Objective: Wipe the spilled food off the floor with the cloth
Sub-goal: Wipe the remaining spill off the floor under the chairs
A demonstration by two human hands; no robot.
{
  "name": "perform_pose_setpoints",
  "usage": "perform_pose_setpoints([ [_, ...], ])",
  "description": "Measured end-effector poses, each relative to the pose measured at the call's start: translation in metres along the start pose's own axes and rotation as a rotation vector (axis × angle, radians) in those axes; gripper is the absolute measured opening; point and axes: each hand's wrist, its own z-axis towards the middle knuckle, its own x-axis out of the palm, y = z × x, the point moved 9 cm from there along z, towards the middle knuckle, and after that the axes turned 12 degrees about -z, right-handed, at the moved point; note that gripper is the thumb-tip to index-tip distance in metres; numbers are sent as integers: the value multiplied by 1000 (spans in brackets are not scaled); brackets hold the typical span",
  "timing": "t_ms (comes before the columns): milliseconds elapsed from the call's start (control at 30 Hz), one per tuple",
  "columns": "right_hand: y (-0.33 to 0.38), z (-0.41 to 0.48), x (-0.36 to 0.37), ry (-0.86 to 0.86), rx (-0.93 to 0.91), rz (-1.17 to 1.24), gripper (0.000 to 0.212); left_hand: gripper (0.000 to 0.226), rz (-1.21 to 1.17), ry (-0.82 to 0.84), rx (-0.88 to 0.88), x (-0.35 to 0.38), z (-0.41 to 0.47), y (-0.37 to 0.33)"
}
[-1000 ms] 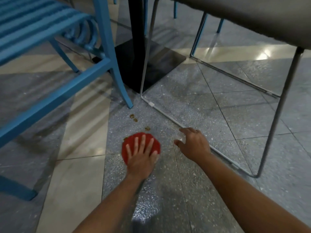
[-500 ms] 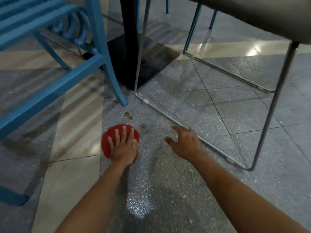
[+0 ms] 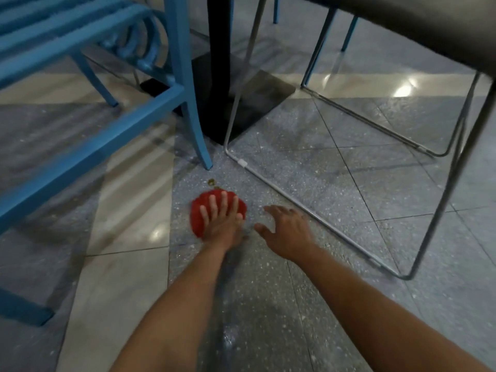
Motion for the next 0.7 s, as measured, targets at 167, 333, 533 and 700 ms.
perform_pose_setpoints([
  [167, 18, 13, -11, -27, -45, -6, 62, 58, 180, 112, 462, 72, -87, -50],
  [333, 7, 19, -19, -64, -13, 11, 65, 60, 222, -25, 440, 41, -135, 72],
  [533, -12, -4, -20, -92, 44, 78, 63, 67, -23, -94, -126, -63, 8, 102],
  [700, -17, -14, -15, -48, 90, 77, 64, 64, 83, 35, 72, -29, 35, -22],
])
